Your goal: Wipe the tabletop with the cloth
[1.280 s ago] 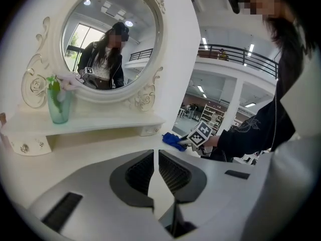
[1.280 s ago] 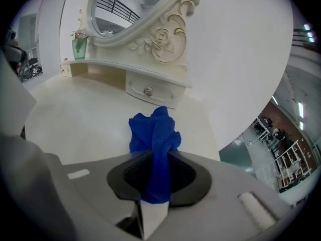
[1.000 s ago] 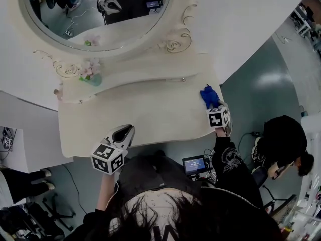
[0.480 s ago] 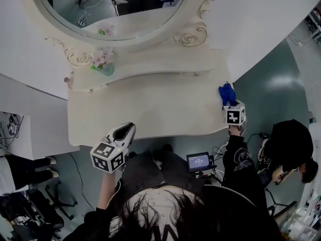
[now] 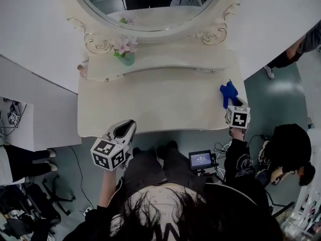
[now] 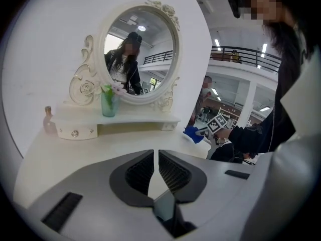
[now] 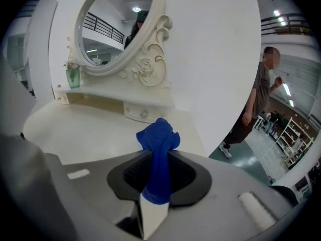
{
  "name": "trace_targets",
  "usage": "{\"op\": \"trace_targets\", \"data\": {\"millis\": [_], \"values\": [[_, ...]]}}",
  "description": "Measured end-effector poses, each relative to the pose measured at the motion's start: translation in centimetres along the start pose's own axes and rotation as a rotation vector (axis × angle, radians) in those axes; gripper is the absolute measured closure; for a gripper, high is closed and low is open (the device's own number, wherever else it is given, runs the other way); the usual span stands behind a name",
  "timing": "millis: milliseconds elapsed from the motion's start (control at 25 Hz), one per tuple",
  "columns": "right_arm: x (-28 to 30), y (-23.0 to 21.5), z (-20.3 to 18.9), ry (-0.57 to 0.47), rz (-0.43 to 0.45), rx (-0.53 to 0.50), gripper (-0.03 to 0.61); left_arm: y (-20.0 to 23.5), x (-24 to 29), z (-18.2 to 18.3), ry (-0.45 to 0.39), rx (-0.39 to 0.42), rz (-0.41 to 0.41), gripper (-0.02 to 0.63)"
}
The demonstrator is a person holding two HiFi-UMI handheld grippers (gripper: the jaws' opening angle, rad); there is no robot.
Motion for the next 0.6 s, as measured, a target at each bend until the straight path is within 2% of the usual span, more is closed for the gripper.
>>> {"op": "trace_targets", "data": {"millis": [280,600], "values": [[-0.8,12.8,3.7,-0.053,0.136,-0.050,0.491,6.8,-5.8,-2.3,-0.034,-0.038,0.046,0.605],[-0.6,31.3,7.2,-0.087,0.361,-0.180,0.491,14.3,-11.8,-5.6,-0.063,-0.087,0.098,0.605]]}}
Point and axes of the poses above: the fingertips, and each gripper's own axes: x forward along the fingers, y to its left, z out of its top, the point moved 7 cm from there along -x, backward along the fingers, and after that the axes turned 10 degrees about z, right-handed, at the moved point
